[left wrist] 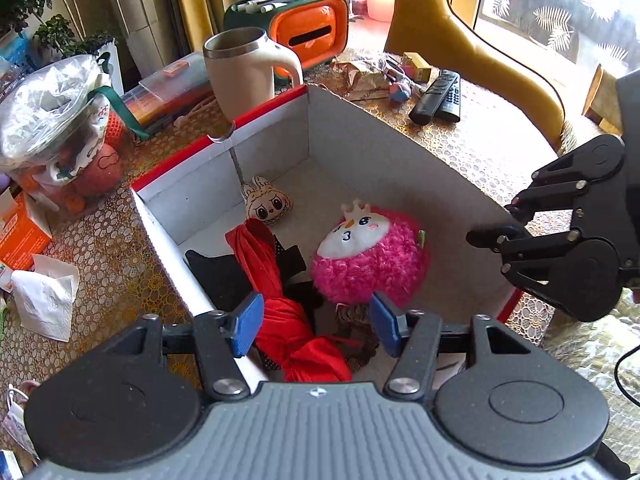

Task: Organize objects
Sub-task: 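Move the left gripper back to the blue tissue box on the table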

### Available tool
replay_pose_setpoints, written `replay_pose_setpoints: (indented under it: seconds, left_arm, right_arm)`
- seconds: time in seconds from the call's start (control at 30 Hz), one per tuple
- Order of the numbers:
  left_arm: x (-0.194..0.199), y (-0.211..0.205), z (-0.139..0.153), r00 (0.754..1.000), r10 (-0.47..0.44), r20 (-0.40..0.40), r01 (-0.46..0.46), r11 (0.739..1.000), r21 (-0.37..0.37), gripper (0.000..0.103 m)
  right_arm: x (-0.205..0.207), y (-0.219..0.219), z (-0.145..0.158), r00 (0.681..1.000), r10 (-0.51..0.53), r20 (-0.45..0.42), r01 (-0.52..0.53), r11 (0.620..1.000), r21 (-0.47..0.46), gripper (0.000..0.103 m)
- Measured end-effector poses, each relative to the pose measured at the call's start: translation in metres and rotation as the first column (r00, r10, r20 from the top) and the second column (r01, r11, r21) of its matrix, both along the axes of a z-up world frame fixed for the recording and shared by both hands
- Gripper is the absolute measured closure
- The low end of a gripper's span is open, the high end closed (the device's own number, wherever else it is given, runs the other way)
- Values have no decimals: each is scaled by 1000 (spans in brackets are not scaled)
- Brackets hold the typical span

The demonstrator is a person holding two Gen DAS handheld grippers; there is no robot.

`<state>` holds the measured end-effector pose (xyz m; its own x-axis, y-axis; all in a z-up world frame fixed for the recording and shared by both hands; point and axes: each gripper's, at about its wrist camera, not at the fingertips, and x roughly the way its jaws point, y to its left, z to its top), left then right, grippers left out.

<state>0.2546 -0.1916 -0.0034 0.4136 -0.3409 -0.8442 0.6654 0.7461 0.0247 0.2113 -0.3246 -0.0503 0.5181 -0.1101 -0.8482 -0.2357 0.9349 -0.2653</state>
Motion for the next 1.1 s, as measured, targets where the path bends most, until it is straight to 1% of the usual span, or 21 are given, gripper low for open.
replay_pose_setpoints:
  seconds: [0.33,0.63,0.67,0.73,0.9,0.93,0.97,1.1]
  left_arm:
    - [-17,43,27,999,28,20,-26,997,-77,45]
    - [-28,107,42,993,114,30,-110,987,-118,45]
    - [-30,116,44,991,127,32,-122,985,-121,43]
    - [-33,133,46,987,154,38,-149,981,-123,38]
    - [-39,177,52,973,229,38,-223,966,-130,38]
    - [-40,185,52,969,243,40,-236,963,-131,37]
    - [-41,193,53,965,259,44,-252,959,-132,33]
    - [-46,229,55,943,330,53,-320,937,-143,26]
  right_arm:
    - [-1,1,0,1000,-6,-3,6,1000,-4,93]
    - [-1,3,1,1000,-4,-5,4,1000,-8,93]
    - [-1,3,1,1000,-3,-6,3,1000,-9,93]
    - [-1,3,1,1000,-1,-7,1,1000,-9,93]
    - [0,2,1,1000,3,-12,-3,1000,-7,93]
    - [0,2,1,1000,3,-12,-4,1000,-9,93]
    - [0,2,1,1000,3,-12,-3,1000,-10,93]
    - [0,2,0,1000,2,-12,-2,1000,-10,93]
